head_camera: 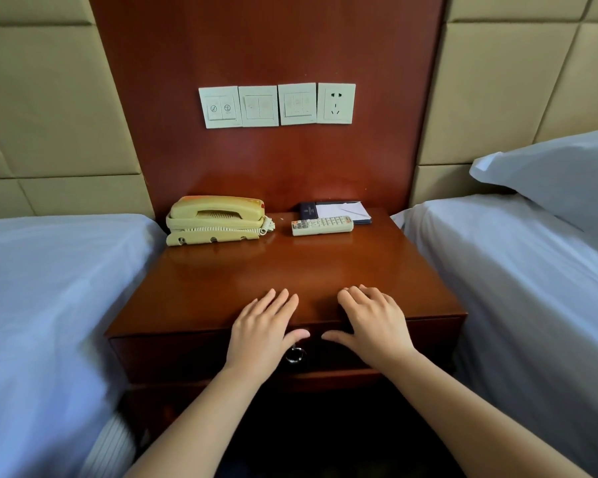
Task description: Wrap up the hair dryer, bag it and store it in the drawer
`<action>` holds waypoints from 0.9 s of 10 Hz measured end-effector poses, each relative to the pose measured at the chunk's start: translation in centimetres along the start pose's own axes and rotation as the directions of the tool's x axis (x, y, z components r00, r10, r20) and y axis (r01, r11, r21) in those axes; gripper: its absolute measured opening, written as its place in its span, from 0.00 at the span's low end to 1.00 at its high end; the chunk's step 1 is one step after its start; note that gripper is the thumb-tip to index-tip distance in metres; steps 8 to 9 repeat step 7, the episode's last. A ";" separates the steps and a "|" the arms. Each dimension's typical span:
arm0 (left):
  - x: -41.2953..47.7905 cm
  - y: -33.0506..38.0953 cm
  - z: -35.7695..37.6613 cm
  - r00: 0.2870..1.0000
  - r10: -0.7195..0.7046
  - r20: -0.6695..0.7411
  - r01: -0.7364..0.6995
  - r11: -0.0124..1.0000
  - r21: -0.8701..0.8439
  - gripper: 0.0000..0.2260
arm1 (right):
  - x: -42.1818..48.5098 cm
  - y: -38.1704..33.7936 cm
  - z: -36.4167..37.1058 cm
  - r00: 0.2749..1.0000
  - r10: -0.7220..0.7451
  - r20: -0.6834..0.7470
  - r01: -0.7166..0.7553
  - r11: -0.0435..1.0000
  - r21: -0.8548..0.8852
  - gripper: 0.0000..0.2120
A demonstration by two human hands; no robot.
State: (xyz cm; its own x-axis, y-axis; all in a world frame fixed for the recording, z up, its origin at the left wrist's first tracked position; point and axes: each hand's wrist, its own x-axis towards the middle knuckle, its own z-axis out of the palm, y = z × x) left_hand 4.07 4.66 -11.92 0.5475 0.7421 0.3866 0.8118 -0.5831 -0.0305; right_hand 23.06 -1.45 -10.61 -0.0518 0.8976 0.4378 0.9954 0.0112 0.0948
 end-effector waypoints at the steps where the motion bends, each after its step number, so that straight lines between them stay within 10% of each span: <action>1: -0.1 0.5 -1.1 1.000 -0.005 0.005 0.005 1.000 -0.022 0.28 | 0.8 0.5 -1.4 0.998 -0.040 0.042 0.037 0.997 0.060 0.26; 3: 4.0 -1.2 -5.3 0.972 0.020 0.232 0.001 0.996 -0.090 0.20 | 4.6 2.8 -3.4 0.969 -0.009 0.249 -0.044 0.977 0.208 0.17; 5: 12.8 -4.1 -6.4 0.777 0.079 0.624 0.075 0.973 -0.217 0.17 | 13.0 5.1 -2.5 0.736 0.003 0.677 -0.213 0.950 0.227 0.17; 9: 22.1 -5.7 -6.1 0.719 0.103 0.687 0.040 0.981 -0.190 0.16 | 21.6 7.5 -1.6 0.644 -0.025 0.764 -0.215 0.953 0.213 0.19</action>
